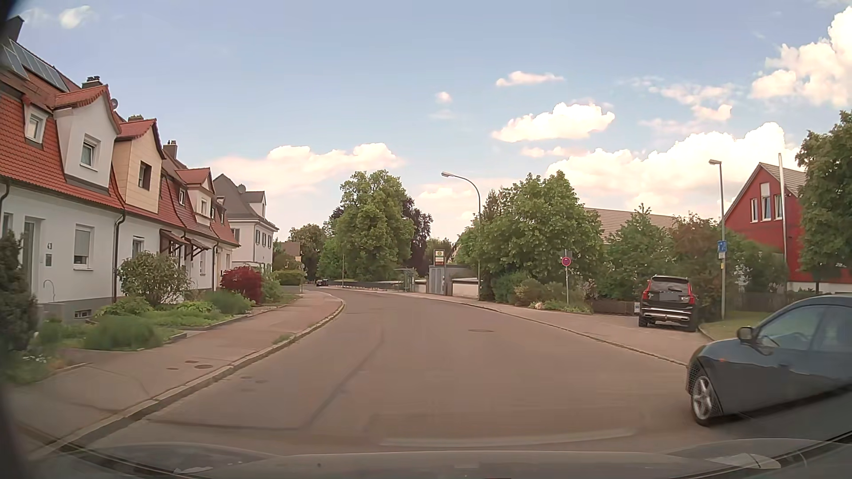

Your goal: Follow the waypoints while adhering to traffic rules and regulations

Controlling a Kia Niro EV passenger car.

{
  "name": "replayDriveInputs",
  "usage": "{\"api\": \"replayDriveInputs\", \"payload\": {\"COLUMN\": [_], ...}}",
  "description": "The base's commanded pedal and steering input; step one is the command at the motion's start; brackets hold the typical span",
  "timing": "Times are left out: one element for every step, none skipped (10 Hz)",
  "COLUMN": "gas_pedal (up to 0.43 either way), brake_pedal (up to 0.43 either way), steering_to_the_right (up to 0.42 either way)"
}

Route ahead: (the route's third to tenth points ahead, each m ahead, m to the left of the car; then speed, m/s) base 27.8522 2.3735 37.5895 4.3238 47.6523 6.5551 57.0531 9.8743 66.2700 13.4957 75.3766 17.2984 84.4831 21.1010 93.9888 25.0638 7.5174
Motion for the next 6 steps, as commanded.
{"api": "replayDriveInputs", "payload": {"gas_pedal": [0.177,0.177,0.177,0.177,0.177,0.177], "brake_pedal": [0.018,0.018,0.018,0.018,0.018,0.018], "steering_to_the_right": [0.016,0.016,0.016,0.015,0.015,0.015]}}
